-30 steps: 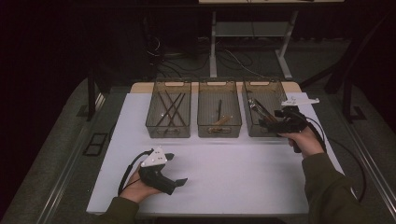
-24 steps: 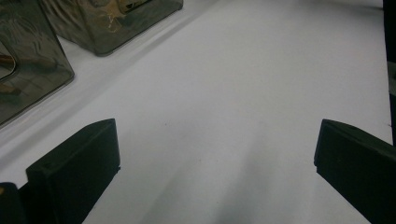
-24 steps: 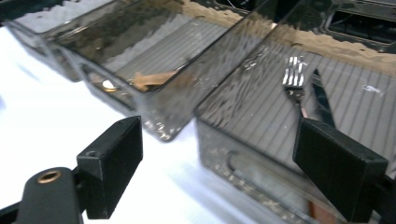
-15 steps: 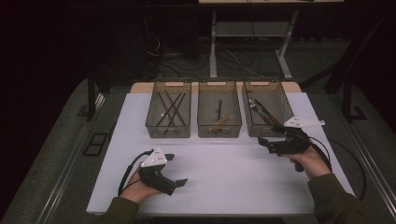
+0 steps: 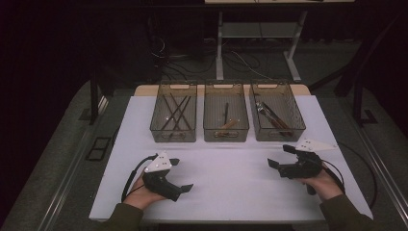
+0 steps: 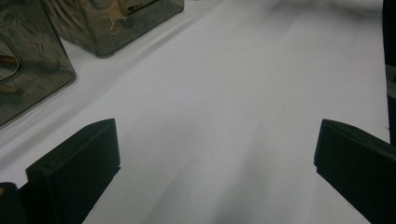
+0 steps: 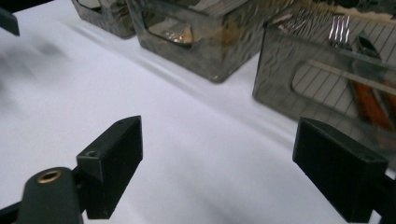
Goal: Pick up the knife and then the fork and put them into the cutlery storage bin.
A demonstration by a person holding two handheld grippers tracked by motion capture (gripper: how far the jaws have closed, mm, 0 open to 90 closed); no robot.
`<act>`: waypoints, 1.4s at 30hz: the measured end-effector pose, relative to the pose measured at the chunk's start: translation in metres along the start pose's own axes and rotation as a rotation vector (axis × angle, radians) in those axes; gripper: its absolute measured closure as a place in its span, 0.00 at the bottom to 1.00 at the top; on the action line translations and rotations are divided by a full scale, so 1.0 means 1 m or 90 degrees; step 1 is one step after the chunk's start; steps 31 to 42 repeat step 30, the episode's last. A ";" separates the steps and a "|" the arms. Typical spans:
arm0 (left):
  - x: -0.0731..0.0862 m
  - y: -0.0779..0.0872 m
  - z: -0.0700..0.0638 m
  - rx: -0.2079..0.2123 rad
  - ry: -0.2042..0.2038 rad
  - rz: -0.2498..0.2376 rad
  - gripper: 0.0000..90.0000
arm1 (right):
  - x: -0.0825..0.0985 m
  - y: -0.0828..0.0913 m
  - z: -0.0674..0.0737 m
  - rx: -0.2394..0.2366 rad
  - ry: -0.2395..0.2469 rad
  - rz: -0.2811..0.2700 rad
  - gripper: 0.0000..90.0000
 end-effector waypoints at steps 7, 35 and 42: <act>0.000 0.000 0.000 -0.001 -0.003 0.001 0.00 | 0.015 0.005 0.010 -0.012 0.003 0.008 0.17; 0.000 0.000 0.001 -0.005 -0.003 0.003 0.00 | 0.037 0.000 0.028 -0.039 0.025 0.047 0.17; 0.000 0.000 0.001 -0.005 -0.003 0.003 0.00 | 0.037 0.000 0.028 -0.039 0.025 0.047 0.17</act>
Point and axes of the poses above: each handheld gripper's, and its own axes: y roughly backward along the jaws, x roughly out of its underside, z roughly to its left, the point moved 7 cm from there along -y, roughly forward along the jaws, and after that the axes turned 3 degrees about -x, right-handed, at the moved point
